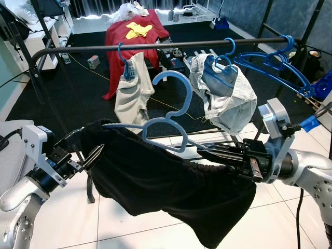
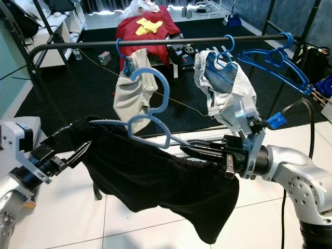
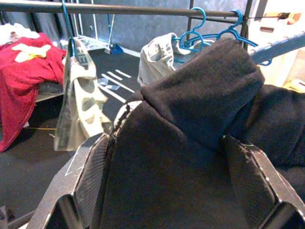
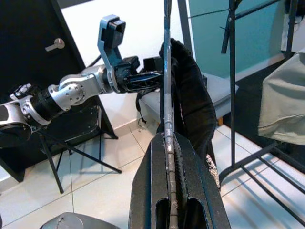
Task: Hang hanger
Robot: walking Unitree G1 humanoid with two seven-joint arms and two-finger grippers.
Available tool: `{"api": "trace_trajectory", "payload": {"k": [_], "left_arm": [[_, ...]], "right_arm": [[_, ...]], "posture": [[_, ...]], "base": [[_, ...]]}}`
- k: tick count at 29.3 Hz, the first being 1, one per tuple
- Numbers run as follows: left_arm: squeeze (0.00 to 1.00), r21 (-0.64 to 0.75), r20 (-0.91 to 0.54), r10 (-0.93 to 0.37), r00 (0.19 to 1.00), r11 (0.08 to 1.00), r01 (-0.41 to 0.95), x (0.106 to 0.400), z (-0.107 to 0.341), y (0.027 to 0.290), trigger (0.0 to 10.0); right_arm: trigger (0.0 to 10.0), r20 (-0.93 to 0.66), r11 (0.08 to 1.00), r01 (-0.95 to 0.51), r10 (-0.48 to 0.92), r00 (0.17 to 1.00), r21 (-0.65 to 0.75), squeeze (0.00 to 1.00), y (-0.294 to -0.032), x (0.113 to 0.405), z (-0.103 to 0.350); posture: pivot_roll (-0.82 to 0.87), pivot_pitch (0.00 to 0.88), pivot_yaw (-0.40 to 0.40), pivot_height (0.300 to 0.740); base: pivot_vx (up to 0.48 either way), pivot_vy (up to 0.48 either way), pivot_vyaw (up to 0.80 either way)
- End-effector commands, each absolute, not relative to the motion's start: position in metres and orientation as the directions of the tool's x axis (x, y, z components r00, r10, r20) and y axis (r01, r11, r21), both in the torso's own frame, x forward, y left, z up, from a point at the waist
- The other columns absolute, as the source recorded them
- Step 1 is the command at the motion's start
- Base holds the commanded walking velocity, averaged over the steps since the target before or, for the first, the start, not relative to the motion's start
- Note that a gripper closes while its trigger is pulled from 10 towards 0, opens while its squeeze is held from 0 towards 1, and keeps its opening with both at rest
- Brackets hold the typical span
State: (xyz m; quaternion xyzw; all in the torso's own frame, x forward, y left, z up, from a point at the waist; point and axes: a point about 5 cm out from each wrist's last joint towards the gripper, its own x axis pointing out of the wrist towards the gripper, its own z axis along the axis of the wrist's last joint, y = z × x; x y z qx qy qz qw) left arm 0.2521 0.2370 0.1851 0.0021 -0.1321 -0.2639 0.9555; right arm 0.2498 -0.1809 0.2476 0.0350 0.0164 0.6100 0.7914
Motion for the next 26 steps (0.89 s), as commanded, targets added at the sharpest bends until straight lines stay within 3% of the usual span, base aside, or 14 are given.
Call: {"api": "trace_trajectory", "payload": {"k": [1, 26], "left_arm": [[0.00, 0.061, 0.229, -0.498, 0.836, 0.865, 0.498, 0.2500, 0.1789, 0.2407, 10.0], [0.00, 0.070, 0.220, -0.522, 0.824, 0.851, 0.520, 0.2480, 0.1769, 0.2399, 10.0]], "right_arm": [[0.0, 0.104, 0.204, -0.979, 0.973, 0.205, 0.024, 0.00, -0.1796, 0.2471, 0.2629], [0.0, 0.136, 0.167, -0.986, 0.976, 0.168, 0.018, 0.00, -0.1773, 0.2438, 0.2699]], "posture": [[-0.09, 0.055, 0.039, 0.740], [-0.08, 0.054, 0.040, 0.740]], "base": [[0.000, 0.000, 0.00], [0.000, 0.000, 0.00]]}}
